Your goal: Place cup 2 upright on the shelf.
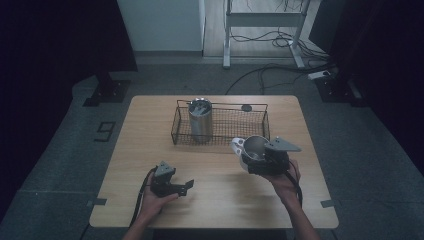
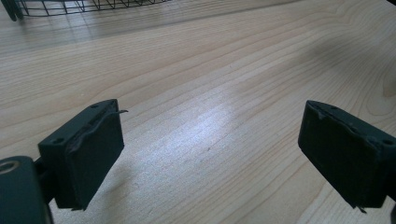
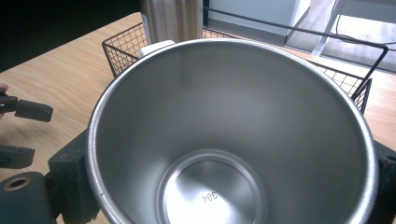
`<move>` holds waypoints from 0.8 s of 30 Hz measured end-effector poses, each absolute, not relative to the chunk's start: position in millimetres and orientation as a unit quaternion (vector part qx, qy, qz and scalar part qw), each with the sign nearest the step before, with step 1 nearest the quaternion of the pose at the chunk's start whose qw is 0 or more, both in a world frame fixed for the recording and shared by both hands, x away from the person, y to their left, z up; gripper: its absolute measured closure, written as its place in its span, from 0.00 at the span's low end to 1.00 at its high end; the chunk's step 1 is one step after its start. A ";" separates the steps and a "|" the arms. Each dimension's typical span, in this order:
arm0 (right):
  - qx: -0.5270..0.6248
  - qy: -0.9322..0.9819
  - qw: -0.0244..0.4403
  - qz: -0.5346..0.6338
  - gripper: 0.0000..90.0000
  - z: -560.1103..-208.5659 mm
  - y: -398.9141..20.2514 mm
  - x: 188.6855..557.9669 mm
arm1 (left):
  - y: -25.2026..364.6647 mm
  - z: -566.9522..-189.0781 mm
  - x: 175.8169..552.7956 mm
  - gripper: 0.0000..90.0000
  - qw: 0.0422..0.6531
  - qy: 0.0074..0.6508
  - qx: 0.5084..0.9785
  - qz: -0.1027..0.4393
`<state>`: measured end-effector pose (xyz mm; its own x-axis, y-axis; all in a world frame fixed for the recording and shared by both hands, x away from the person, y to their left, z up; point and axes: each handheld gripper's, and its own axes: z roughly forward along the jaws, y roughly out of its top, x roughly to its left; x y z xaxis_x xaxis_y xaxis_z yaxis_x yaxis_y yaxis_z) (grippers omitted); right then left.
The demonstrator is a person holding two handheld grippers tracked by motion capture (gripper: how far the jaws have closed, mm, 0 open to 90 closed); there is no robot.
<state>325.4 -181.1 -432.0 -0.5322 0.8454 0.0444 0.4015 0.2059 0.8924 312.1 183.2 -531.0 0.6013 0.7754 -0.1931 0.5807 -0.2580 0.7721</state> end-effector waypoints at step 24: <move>0.423 0.738 0.232 0.472 0.08 -414.2 -183.6 344.4 | 182.2 -531.8 312.0 0.09 0.427 0.433 0.786 0.111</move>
<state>344.4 -183.6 -414.2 -0.5341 0.8435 0.0568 0.4056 0.1968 0.8926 312.0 182.2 -531.8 0.5998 0.7759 -0.1956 0.5863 -0.2597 0.7674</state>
